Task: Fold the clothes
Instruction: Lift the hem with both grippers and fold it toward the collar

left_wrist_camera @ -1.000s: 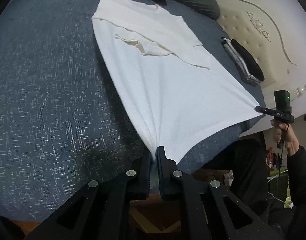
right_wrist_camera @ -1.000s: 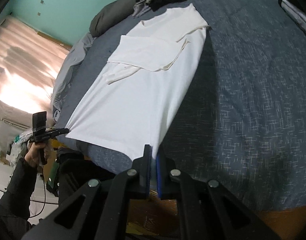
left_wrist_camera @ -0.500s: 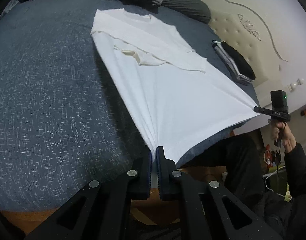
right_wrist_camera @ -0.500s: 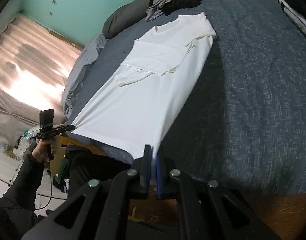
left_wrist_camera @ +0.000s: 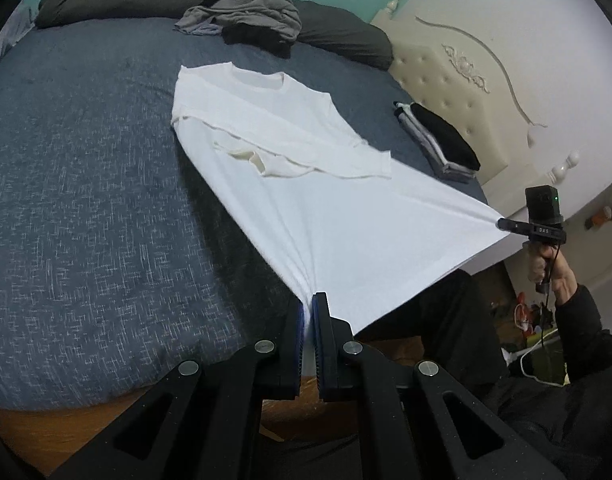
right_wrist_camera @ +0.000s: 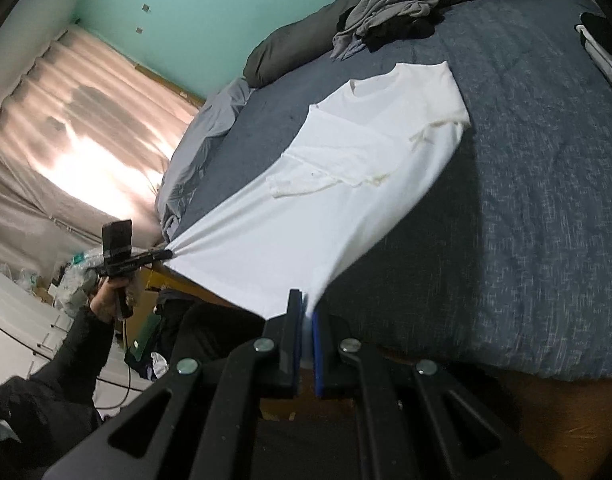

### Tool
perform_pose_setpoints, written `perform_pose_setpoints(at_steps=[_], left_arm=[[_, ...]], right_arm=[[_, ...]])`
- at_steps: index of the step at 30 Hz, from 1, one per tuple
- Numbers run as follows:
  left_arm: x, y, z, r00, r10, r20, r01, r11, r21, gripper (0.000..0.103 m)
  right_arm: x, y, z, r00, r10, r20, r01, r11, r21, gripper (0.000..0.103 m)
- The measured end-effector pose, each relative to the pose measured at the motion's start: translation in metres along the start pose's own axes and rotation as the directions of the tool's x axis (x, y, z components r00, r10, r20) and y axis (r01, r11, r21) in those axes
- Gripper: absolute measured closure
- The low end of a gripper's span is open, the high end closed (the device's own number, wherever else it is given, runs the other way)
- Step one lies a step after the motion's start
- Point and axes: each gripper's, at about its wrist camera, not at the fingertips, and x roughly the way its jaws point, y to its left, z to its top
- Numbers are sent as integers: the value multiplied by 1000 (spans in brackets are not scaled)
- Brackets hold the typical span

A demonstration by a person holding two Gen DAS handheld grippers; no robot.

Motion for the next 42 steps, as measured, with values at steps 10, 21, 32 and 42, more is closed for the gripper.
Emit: perform_pose_setpoints(at_steps=[10, 21, 32, 42], left_arm=[[27, 25, 84, 999, 1, 33, 0, 1000, -27, 99], [91, 99, 227, 997, 35, 64, -27, 993, -114, 99], [163, 182, 331, 996, 51, 72, -34, 976, -216, 99], [221, 236, 386, 995, 74, 72, -52, 963, -266, 99]], right_arm=[[26, -35, 90, 997, 24, 76, -30, 996, 82, 99], [69, -107, 236, 990, -60, 127, 41, 989, 143, 99], [137, -177, 350, 987, -118, 109, 96, 978, 184, 99], [186, -227, 411, 974, -190, 120, 163, 965, 207, 99]])
